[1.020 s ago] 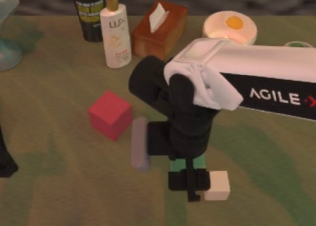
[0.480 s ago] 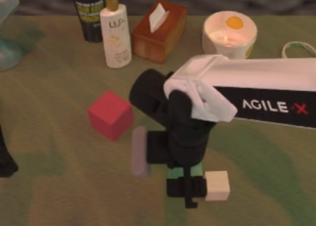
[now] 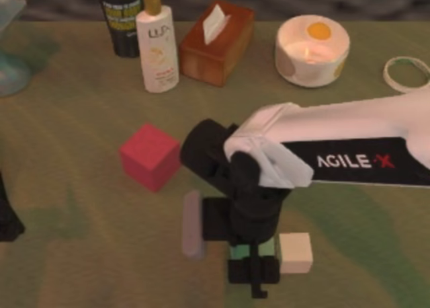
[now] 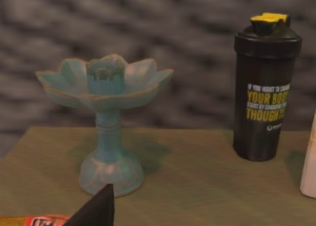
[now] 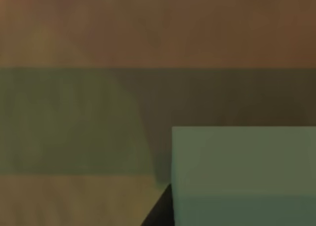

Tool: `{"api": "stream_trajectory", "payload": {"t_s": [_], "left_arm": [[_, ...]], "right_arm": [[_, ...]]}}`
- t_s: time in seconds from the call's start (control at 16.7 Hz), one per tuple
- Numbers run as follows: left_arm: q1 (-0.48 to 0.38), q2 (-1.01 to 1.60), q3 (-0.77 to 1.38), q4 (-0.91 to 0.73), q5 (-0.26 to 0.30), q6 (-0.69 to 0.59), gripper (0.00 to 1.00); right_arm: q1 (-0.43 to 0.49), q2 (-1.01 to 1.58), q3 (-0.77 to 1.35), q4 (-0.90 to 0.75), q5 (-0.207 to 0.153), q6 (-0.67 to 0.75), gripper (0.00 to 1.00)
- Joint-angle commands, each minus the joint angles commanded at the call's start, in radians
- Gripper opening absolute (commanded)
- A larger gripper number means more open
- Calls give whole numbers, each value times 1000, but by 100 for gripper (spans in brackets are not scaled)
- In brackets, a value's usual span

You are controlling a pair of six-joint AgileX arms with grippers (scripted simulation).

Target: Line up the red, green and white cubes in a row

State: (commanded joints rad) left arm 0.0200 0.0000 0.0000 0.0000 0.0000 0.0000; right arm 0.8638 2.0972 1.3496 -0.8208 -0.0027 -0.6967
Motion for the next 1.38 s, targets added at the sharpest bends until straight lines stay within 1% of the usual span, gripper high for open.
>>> {"api": "stream_trajectory", "payload": {"t_s": [0.78,0.84,1.38], "left_arm": [[0,0,0,0,0,0,100],[0,0,0,0,0,0,100],[0,0,0,0,0,0,100]], "right_arm": [[0,0,0,0,0,0,98],[0,0,0,0,0,0,100],[-1,-2,3,-4,0,0,100]]}}
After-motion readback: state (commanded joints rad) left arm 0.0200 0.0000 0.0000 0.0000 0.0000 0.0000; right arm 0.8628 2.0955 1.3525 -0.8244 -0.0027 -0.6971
